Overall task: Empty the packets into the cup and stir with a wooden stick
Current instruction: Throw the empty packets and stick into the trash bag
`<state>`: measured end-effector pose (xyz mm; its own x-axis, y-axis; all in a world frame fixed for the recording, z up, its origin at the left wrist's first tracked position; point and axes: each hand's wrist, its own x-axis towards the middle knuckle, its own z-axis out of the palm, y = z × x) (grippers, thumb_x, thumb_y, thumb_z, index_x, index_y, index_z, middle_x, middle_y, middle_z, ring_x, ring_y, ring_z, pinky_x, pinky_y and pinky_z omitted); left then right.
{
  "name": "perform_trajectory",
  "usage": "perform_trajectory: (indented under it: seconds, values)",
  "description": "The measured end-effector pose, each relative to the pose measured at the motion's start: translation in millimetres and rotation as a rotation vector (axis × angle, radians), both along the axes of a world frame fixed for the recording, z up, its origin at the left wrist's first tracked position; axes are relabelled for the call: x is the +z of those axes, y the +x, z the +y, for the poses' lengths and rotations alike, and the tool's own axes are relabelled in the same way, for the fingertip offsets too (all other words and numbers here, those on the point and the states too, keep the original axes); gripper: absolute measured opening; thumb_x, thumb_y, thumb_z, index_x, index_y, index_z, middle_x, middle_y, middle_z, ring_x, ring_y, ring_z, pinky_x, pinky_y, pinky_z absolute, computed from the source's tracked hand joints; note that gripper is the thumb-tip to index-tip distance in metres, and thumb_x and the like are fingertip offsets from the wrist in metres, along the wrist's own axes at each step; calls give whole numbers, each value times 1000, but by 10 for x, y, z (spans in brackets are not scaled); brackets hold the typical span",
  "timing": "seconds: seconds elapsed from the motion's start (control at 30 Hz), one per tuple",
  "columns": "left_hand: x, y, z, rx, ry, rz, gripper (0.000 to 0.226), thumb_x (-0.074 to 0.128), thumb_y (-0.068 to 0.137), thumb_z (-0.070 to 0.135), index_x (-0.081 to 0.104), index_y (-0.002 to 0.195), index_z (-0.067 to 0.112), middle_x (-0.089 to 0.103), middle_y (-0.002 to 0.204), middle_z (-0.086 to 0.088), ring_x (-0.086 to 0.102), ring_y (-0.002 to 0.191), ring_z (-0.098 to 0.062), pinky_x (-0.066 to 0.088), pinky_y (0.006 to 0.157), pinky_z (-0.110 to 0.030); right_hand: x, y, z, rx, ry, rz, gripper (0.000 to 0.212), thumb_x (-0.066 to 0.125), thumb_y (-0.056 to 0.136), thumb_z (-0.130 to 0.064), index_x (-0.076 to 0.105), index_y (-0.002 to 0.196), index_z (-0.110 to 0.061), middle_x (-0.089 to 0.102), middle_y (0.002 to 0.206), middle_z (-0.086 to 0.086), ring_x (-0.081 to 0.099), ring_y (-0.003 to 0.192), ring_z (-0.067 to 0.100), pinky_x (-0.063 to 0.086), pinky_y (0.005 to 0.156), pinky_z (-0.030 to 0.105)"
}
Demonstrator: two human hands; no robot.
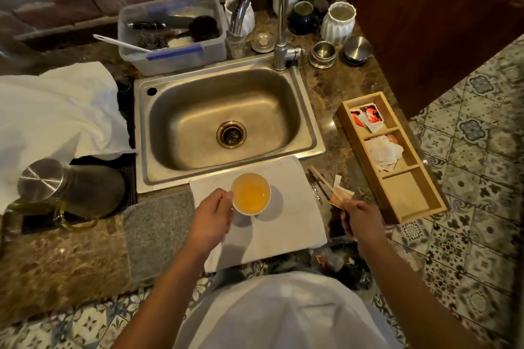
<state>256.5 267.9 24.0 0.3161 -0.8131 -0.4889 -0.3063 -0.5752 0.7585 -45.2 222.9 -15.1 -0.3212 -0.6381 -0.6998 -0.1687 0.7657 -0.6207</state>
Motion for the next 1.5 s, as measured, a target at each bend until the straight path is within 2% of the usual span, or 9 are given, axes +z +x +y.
perform_trajectory:
  seconds: [0.23,0.4,0.57,0.7,0.9,1.03,1.17,1.37,1.5]
  values:
    - [2,34,-1,-14,14,19,36,46,105,34,58,82,9,56,59,-1,49,52,-13,42,54,-35,-139,111,-56,-31,-29,45,20,58,99,-24,72,90,-12,64,72,9,51,59,18,40,50,29]
    - [-21,42,10,-19,9,16,36,46,105,34,57,79,12,56,58,0,50,51,-13,42,55,-37,-197,114,-31,304,-13,312,30,56,101,-28,71,81,-11,70,77,10,63,67,22,55,68,39]
    - [-15,51,-7,-66,-28,-48,35,46,105,32,55,75,15,58,62,-3,52,59,-18,44,60,-38,-216,71,-18,604,19,482,35,48,103,-32,73,87,-13,70,80,5,62,67,12,43,59,24]
    - [1,77,-3,-87,-26,-61,34,47,105,31,55,75,16,58,63,-3,52,59,-18,43,59,-36,-221,69,-27,673,6,552,40,45,104,-34,70,79,-16,70,77,3,65,68,13,46,61,26]
    - [51,80,10,-86,-14,-53,35,48,105,30,58,79,9,58,62,-5,52,54,-17,43,57,-34,-201,123,-20,667,2,572,42,50,103,-38,66,70,-16,65,67,0,60,61,11,42,56,22]
    - [30,97,48,-92,0,-155,35,53,102,37,62,79,12,64,70,-8,59,63,-22,46,61,-37,-166,154,-22,658,2,593,38,52,101,-35,63,69,-17,62,66,-2,57,61,10,39,56,22]
    - [108,57,95,-45,-23,-150,32,58,99,37,68,77,15,65,63,-6,56,50,-7,45,52,-29,-150,129,-10,611,-40,599,38,51,101,-33,60,68,-18,63,67,1,61,63,16,48,59,26]
    - [369,-40,186,-145,-226,-384,23,57,97,47,71,91,30,62,59,4,60,57,-12,48,53,-38,-73,73,-50,575,-134,591,35,50,102,-31,67,78,-12,67,69,5,63,63,18,49,58,26]
    - [562,-302,71,-212,-346,-337,24,57,96,49,71,94,29,60,60,5,57,58,-13,46,55,-33,-14,-16,-72,530,-222,584,23,55,100,-30,69,89,-15,69,74,0,64,65,15,54,58,29]
